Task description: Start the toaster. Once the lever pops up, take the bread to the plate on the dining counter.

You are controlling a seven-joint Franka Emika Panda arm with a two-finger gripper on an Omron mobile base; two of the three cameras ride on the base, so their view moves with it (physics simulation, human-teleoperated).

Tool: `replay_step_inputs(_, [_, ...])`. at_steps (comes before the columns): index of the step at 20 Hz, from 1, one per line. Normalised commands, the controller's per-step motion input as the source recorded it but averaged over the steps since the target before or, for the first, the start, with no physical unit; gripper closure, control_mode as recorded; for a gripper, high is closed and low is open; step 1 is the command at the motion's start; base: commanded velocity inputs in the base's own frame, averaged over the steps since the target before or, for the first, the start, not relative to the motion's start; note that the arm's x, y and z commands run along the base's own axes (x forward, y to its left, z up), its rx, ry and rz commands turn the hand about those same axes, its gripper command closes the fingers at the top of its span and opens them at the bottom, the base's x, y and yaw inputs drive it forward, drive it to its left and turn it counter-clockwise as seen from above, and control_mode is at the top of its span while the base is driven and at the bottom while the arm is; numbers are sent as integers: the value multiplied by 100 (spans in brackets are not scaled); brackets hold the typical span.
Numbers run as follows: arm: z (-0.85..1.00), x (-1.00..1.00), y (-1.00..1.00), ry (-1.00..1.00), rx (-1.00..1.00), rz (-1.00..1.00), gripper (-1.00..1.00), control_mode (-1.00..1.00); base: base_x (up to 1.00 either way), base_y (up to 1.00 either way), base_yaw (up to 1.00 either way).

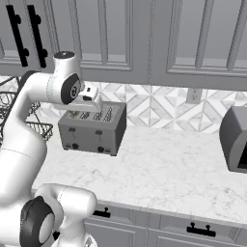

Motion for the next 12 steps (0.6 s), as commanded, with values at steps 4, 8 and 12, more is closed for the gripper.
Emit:
replay_step_inputs(4, [-2, -4, 3, 0, 0, 0, -100, -100, 0, 0, 0])
replay_step_inputs(8, [-18, -28, 48, 0, 0, 0, -100, -100, 0, 0, 0])
replay_step_inputs(12, [-25, -1, 79, 0, 0, 0, -100, -100, 0, 0, 0])
